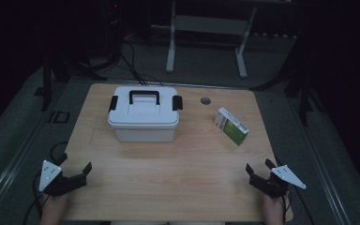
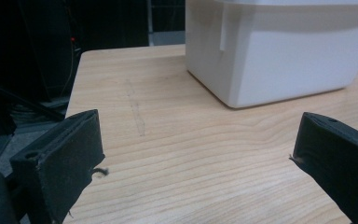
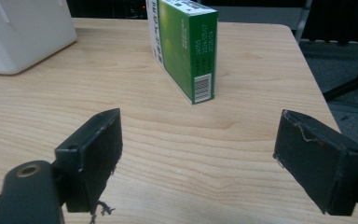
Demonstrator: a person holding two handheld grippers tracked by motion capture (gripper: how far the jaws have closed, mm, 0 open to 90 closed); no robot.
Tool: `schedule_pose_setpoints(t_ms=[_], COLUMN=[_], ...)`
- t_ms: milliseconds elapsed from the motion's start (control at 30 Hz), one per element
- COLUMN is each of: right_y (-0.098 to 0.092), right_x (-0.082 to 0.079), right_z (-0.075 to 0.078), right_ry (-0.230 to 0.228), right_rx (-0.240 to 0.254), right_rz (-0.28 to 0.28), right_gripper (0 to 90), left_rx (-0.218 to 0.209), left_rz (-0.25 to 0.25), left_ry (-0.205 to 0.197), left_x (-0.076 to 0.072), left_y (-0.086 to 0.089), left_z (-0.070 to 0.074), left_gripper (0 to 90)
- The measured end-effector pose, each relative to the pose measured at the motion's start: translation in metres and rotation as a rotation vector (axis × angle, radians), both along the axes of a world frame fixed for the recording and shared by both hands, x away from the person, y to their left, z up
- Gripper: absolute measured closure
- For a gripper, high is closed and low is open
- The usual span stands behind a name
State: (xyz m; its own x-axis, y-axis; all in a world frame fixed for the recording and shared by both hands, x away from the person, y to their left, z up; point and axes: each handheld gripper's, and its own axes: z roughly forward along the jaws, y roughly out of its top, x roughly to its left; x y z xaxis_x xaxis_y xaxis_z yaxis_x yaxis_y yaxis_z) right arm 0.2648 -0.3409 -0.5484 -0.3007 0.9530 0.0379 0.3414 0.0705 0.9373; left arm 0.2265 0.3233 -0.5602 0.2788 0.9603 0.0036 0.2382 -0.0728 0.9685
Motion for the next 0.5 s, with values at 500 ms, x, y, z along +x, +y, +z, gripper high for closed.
schedule_pose_setpoints(t_ms=[500], right_y=[0.017], right_x=[-0.001], right_z=[0.008], right_ry=[0.015], right_rx=[0.003], right_rz=[0.062], right_gripper=[11.0], left_rx=[-0.064], left_rz=[0.027], left_ry=[0.088], left_x=[0.009], left_y=[0.001], left_z=[0.008], left_gripper=[1.3])
